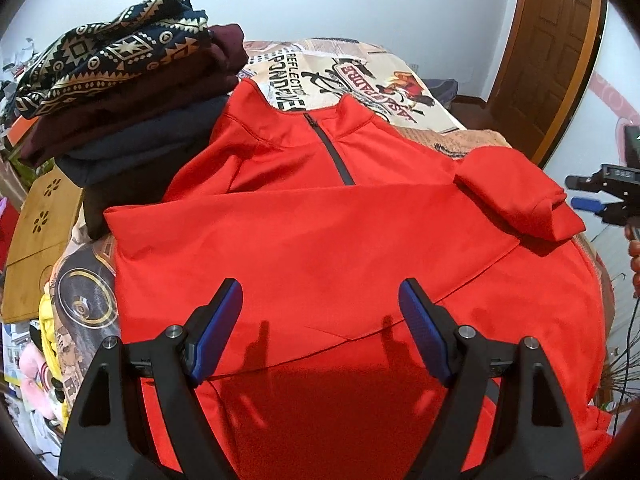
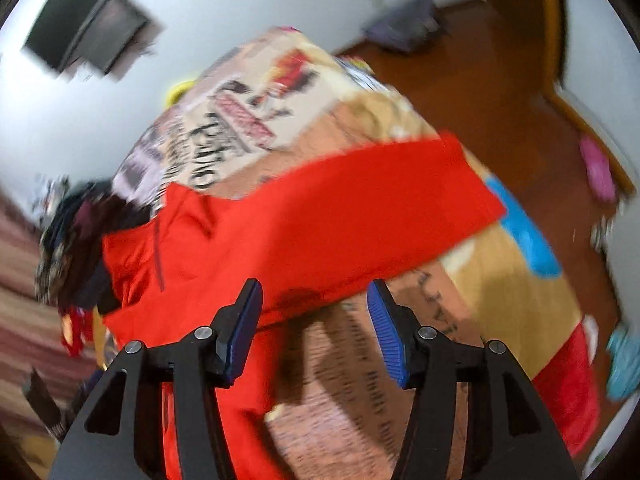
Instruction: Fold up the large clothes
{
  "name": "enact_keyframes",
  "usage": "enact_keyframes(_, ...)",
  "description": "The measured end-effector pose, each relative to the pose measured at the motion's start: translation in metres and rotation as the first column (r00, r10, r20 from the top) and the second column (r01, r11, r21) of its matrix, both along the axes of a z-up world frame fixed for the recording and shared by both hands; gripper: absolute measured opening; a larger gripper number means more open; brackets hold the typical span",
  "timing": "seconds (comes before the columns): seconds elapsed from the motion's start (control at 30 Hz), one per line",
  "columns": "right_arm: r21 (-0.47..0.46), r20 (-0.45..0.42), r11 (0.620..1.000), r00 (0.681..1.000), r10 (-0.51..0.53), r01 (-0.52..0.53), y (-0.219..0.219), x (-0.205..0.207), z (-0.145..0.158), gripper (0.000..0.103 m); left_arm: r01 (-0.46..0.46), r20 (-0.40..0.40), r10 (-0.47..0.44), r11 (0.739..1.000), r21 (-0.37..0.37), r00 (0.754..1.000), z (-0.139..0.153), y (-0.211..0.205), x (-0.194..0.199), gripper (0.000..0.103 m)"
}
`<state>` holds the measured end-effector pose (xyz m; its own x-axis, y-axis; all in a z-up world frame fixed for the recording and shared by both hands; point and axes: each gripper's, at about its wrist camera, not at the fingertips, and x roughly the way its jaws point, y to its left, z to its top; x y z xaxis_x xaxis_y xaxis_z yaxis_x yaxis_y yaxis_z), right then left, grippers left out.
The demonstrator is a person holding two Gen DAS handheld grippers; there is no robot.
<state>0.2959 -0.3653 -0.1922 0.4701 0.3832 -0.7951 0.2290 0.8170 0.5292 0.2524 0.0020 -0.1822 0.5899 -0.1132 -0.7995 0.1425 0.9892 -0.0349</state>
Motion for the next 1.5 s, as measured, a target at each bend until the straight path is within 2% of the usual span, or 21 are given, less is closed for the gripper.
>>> enact_keyframes(0.07,0.077,-0.041,0.995,0.998,-0.053,0.056,-0.010,0.004,-0.018,0.051,0.002,-0.009,-0.002,1.000,-0.001,1.000,-0.003,-0.001,0.001,0.080)
enact_keyframes(0.17,0.110,-0.035,0.987,0.993,-0.116,0.119,-0.019,0.009,-0.027,0.051,-0.001,-0.023,0.001,1.000,0.000,1.000,-0.007,-0.003,0.002,0.080)
enact_keyframes(0.27,0.105,-0.024,0.984,0.990,-0.142,0.143,-0.021,0.017,-0.028,0.051,-0.005,-0.028,0.005,1.000,0.004,1.000,-0.010,-0.003,0.003,0.080)
enact_keyframes(0.4,0.030,-0.003,0.982,0.983,-0.186,0.186,-0.021,0.026,-0.030,0.049,-0.012,-0.024,0.012,1.000,0.018,1.000,-0.011,-0.003,0.002,0.080)
enact_keyframes(0.47,-0.030,0.011,0.983,0.983,-0.182,0.182,-0.016,0.031,-0.026,0.035,-0.016,-0.022,0.016,1.000,0.021,1.000,-0.012,-0.002,0.001,0.080)
enact_keyframes(0.53,-0.071,0.033,0.983,0.985,-0.167,0.169,-0.013,0.033,-0.017,0.009,-0.018,-0.025,0.018,1.000,0.015,1.000,-0.012,0.001,0.000,0.080)
enact_keyframes(0.57,-0.071,0.045,0.985,0.987,-0.156,0.159,-0.014,0.033,-0.012,0.008,-0.019,-0.024,0.019,1.000,0.014,1.000,-0.012,0.001,-0.001,0.080)
enact_keyframes(0.67,-0.081,0.117,0.989,0.986,-0.117,0.127,-0.006,0.032,0.016,0.006,-0.029,-0.012,0.029,0.999,0.016,1.000,-0.008,0.007,-0.004,0.080)
enact_keyframes(0.77,-0.137,0.223,0.988,0.974,-0.036,0.068,0.014,0.028,0.060,0.006,-0.045,0.006,0.045,0.999,0.005,0.999,-0.002,0.015,-0.008,0.080)
enact_keyframes(0.9,-0.176,0.335,0.983,0.936,0.103,-0.045,0.057,0.023,0.120,0.006,-0.072,0.031,0.073,0.997,-0.019,0.997,0.006,0.029,-0.013,0.080)
enact_keyframes(1.03,-0.213,0.398,0.964,0.887,0.235,-0.160,0.109,0.019,0.155,0.006,-0.100,0.053,0.101,0.994,-0.035,0.993,0.014,0.044,-0.018,0.080)
enact_keyframes(1.13,-0.247,0.407,0.929,0.841,0.357,-0.275,0.165,0.021,0.169,0.006,-0.125,0.075,0.129,0.991,-0.048,0.989,0.021,0.058,-0.025,0.080)
enact_keyframes(1.27,-0.273,0.360,0.865,0.789,0.497,-0.420,0.234,0.029,0.156,0.006,-0.168,0.099,0.174,0.983,-0.073,0.980,0.029,0.083,-0.039,0.080)
enact_keyframes(1.4,-0.285,0.259,0.781,0.740,0.620,-0.555,0.294,0.024,0.114,0.006,-0.212,0.101,0.219,0.974,-0.077,0.970,0.029,0.107,-0.054,0.080)
enact_keyframes(1.5,-0.241,0.125,0.700,0.694,0.709,-0.672,0.335,0.012,0.063,0.006,-0.250,0.086,0.256,0.966,-0.074,0.963,0.025,0.125,-0.064,0.080)
